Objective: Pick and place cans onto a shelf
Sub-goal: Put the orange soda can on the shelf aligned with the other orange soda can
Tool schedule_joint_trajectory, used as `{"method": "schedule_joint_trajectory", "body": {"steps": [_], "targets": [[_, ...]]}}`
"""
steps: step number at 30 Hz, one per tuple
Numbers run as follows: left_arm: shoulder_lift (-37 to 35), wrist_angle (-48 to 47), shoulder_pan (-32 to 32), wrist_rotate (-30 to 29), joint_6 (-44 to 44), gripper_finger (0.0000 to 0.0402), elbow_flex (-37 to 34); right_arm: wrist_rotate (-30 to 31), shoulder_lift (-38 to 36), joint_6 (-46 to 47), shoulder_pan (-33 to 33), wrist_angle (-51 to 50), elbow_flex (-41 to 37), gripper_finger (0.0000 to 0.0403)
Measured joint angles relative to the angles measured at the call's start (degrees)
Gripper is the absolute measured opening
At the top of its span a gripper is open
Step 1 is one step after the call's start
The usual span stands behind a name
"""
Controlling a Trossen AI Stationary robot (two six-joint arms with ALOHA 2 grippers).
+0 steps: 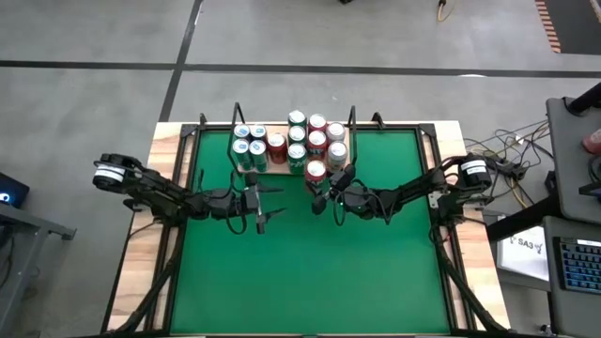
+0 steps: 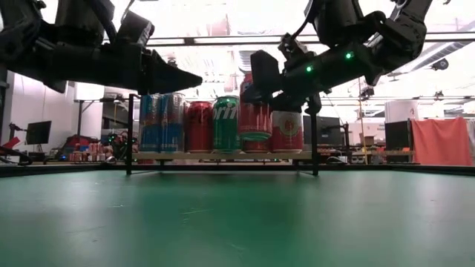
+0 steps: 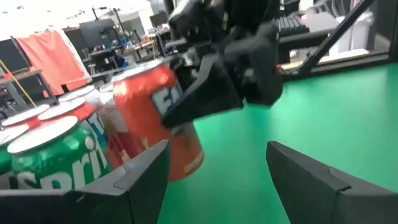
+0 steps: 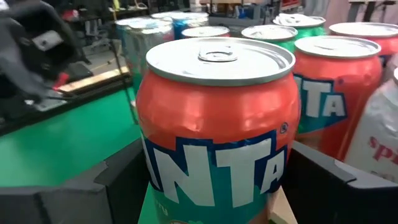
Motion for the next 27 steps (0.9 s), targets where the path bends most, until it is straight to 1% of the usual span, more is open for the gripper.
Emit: {"method": "schedule_joint_trajectory", "body": {"steps": [4, 12, 19, 27], "targets": [[0.9, 2.6, 0.0, 0.0, -0.2, 0.0248, 0.1, 0.7, 0.2, -0.4, -0.8, -0.4, 0.0, 0.0288], [1.0, 2.7, 0.0, 0.0, -0.2, 0.0248, 0.1, 1.1, 0.2, -1.8, -1.9, -0.3, 0.0, 0.0288], [4.5, 3.0, 0.0, 0.1, -0.2, 0.0248, 0.1, 1.1, 0.2, -2.2, -3.1, -0.4, 0.0, 0.0288], [10.2, 11.2, 0.0, 0.1, -0.8, 0.0248, 0.1, 1.0, 0.2, -2.4, -3.7, -0.4, 0.0, 0.0288]]}}
